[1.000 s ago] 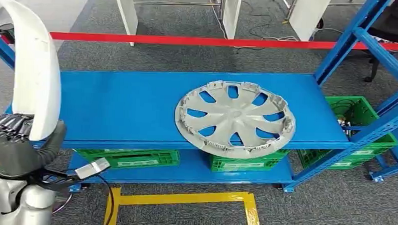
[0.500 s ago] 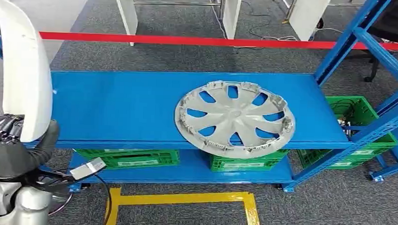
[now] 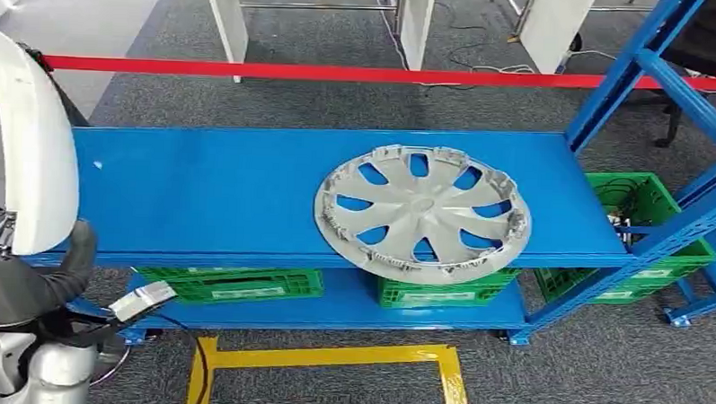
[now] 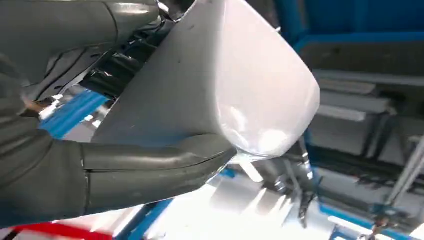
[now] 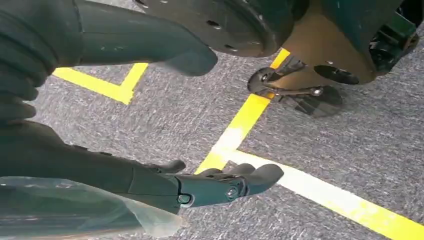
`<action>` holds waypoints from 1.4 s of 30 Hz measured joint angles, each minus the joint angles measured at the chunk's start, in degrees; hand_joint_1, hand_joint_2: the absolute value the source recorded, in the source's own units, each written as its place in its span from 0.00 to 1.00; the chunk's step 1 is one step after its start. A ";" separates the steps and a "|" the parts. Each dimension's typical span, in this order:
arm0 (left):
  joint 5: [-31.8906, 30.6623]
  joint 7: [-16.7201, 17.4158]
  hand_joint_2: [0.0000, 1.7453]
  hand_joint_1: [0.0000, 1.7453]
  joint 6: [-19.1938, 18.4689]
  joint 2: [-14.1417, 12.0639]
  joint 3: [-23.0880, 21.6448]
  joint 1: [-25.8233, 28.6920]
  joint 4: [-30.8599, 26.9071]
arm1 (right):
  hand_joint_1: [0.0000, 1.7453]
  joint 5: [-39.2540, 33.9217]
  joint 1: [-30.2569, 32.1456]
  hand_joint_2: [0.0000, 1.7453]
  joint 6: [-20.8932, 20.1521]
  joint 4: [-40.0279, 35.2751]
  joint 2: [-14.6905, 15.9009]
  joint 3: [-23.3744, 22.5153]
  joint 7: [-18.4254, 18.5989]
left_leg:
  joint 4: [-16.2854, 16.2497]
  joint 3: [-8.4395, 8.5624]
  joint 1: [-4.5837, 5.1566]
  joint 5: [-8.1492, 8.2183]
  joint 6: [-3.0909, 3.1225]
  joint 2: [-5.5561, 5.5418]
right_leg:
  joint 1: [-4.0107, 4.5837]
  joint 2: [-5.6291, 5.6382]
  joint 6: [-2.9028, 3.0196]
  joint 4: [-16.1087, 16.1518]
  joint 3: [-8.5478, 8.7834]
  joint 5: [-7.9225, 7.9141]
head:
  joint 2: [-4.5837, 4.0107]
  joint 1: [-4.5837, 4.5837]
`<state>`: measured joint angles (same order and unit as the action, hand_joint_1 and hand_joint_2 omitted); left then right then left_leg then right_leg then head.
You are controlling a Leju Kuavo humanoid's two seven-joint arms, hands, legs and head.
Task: Take the parts from the cabinet and place them on the table.
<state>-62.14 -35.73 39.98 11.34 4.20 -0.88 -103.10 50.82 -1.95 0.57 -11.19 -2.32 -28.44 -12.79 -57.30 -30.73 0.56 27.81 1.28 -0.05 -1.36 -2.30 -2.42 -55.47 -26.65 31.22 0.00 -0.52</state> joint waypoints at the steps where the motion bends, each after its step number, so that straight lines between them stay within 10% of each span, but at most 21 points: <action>1: 0.65 0.44 1.00 1.00 -0.02 -0.09 -0.15 0.23 0.17 | 0.00 0.11 0.01 1.00 0.00 0.00 -0.02 -0.04 -0.02 | 0.00 0.00 0.01 0.00 0.00 0.00 | -0.01 0.01 0.00 0.01 0.00 0.00 | 0.00 0.00; 8: -1.01 4.65 1.00 1.00 0.00 -1.57 -0.39 2.70 0.44 | 0.00 0.04 0.01 1.00 0.11 0.04 -0.94 -1.00 -0.28 | 1.11 0.19 -0.20 -0.98 1.66 0.16 | -0.25 0.78 -0.85 -0.95 -0.92 1.36 | -0.02 -0.11; 12: -1.09 4.89 1.00 1.00 0.00 -2.14 -0.09 4.10 0.46 | 0.00 -0.22 0.18 1.00 0.06 0.13 -1.40 -1.42 -0.26 | 1.01 -0.70 0.01 -1.30 2.02 0.05 | -0.23 2.09 -0.83 -17.80 -8.91 8.63 | 0.00 -0.39; 14: -1.56 4.96 1.00 1.00 0.00 -2.38 -0.04 4.48 0.48 | 0.00 -0.20 0.39 1.00 0.07 0.17 -1.49 -1.46 -0.17 | 0.71 -0.83 0.01 -1.34 1.93 -0.19 | -0.26 2.08 -0.84 -16.58 -8.62 5.50 | 0.00 -0.44; 16: -2.14 4.96 1.00 1.00 0.00 -2.49 -0.02 4.51 0.48 | 0.00 -0.26 0.22 1.00 0.07 0.17 -1.49 -1.62 -0.17 | 0.19 -0.90 -0.13 -1.18 1.60 -0.31 | -0.39 2.09 -0.87 -7.57 -4.58 -0.07 | 0.00 -0.44; 18: -2.41 4.96 1.00 1.00 0.00 -2.69 0.02 4.43 0.48 | 0.00 -0.26 0.07 1.00 0.07 0.20 -1.51 -1.81 -0.11 | -0.65 -1.62 0.11 -1.07 0.66 -0.55 | -0.13 2.68 -0.68 -2.95 -1.64 -0.66 | 0.00 -0.55; 22: -3.30 4.87 1.00 1.00 0.00 -2.86 0.04 4.48 0.48 | 0.00 -0.28 0.07 1.00 0.04 0.20 -1.81 -1.86 -0.07 | -1.25 -2.60 0.14 -1.82 -0.65 -0.80 | -0.44 2.60 0.73 -2.50 -3.01 -0.77 | 0.00 -0.39; 25: -3.35 4.87 1.00 1.00 0.00 -3.15 0.07 4.44 0.50 | 0.00 -0.31 0.00 1.00 0.09 0.22 -1.92 -2.05 -0.04 | -8.75 -5.36 -0.41 5.20 -1.95 -0.51 | -0.37 2.02 2.23 -2.48 -4.16 -1.80 | 0.00 0.42; 28: -3.37 4.87 1.00 1.00 0.00 -3.26 0.07 4.52 0.50 | 0.00 -0.31 0.04 1.00 0.09 0.22 -1.92 -2.32 -0.02 | -18.68 -7.76 -0.72 9.48 -2.44 -0.50 | -0.18 1.54 2.30 -2.58 -5.51 -2.80 | 0.00 0.46; 32: -3.37 4.87 1.00 1.00 0.00 -3.30 0.09 4.41 0.50 | 0.00 -0.31 -0.05 1.00 0.09 0.22 -1.95 -2.38 -0.02 | -3.62 2.11 -0.77 2.18 -1.77 -0.45 | -0.17 1.33 1.86 -2.71 -6.67 -3.93 | 0.00 0.57; 33: -3.52 4.87 1.00 1.00 0.00 -3.30 0.09 4.26 0.50 | 0.00 -0.31 -0.04 1.00 0.09 0.22 -1.97 -2.38 -0.02 | -0.31 3.92 -0.57 3.07 -1.44 -0.42 | 0.04 1.30 1.47 -2.72 -6.89 -4.21 | 0.00 0.55; 37: -4.09 4.74 1.00 1.00 0.00 -3.30 0.02 4.22 0.50 | 0.00 -0.39 -0.12 1.00 0.04 0.24 -2.12 -2.40 -0.04 | 0.85 3.06 -0.19 2.20 -0.37 -0.49 | 0.03 1.22 -0.12 -2.23 -7.63 -6.16 | 0.00 0.50; 39: -4.59 4.50 1.00 1.00 0.00 -3.28 -0.06 3.86 0.57 | 0.00 -0.55 -0.04 1.00 0.00 0.31 -2.10 -2.58 -0.11 | 1.54 2.24 -0.62 0.80 0.82 -0.16 | 0.00 1.73 -0.40 -3.94 -9.19 -2.89 | 0.00 0.39; 42: -5.36 4.17 1.00 1.00 0.00 -2.86 -0.48 3.41 1.07 | 0.00 -0.85 0.00 1.00 -0.13 0.31 -2.10 -2.91 -0.15 | 1.24 -0.13 -0.17 -0.87 1.53 -0.11 | 0.15 2.12 -0.45 -16.21 -12.65 5.45 | 0.00 -0.31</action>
<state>-67.49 -31.56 39.98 8.48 3.72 2.54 -102.03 49.96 -1.95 0.44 -10.88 -4.42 -31.34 -12.94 -56.06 -30.87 0.39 26.94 2.82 -0.16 -1.21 -0.18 -2.87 -71.69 -39.30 36.67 0.00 -0.83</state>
